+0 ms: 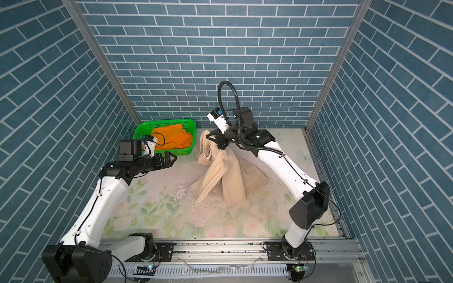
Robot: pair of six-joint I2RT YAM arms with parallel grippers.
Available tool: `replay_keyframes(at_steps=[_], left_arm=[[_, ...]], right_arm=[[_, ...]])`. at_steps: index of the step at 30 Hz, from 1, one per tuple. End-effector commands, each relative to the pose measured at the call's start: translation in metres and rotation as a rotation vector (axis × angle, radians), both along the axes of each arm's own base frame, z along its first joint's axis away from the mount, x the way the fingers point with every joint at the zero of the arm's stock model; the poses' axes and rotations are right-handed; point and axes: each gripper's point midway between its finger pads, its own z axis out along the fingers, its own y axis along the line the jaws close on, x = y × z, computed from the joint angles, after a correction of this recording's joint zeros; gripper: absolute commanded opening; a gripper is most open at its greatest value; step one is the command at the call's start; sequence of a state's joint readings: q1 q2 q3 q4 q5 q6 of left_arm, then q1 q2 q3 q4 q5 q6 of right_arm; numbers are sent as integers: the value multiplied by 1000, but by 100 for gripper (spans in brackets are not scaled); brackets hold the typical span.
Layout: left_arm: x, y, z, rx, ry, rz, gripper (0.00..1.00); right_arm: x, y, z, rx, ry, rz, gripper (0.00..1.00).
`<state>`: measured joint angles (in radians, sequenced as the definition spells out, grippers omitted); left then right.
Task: Fold and stack the shorts
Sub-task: 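Lift the waistband with the right gripper while the left gripper grasps its other end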
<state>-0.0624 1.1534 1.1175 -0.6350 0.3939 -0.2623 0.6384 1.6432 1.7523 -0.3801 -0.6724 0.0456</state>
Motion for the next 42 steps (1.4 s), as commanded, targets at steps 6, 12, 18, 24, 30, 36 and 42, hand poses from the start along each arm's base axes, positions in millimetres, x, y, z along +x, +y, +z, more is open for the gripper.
replay_keyframes(at_steps=[6,12,18,24,30,36,42], left_arm=[[3,-52,19,57,-141,-220,100],[-8,-107,1,51,-180,-447,100],[-26,-130,-39,42,-174,-578,100],[-26,-132,-61,148,-209,-620,100],[-7,-125,-75,288,-226,-637,100],[14,-131,-76,322,-233,-687,100],[15,-137,-68,283,-193,-784,99]], right_arm=[[-27,-46,38,210,104,174,0],[-12,-58,28,247,143,132,0],[6,-62,18,268,178,120,0],[14,-66,14,285,206,123,0],[13,-68,13,286,212,133,0],[10,-68,12,286,216,153,0],[7,-69,9,283,223,164,0]])
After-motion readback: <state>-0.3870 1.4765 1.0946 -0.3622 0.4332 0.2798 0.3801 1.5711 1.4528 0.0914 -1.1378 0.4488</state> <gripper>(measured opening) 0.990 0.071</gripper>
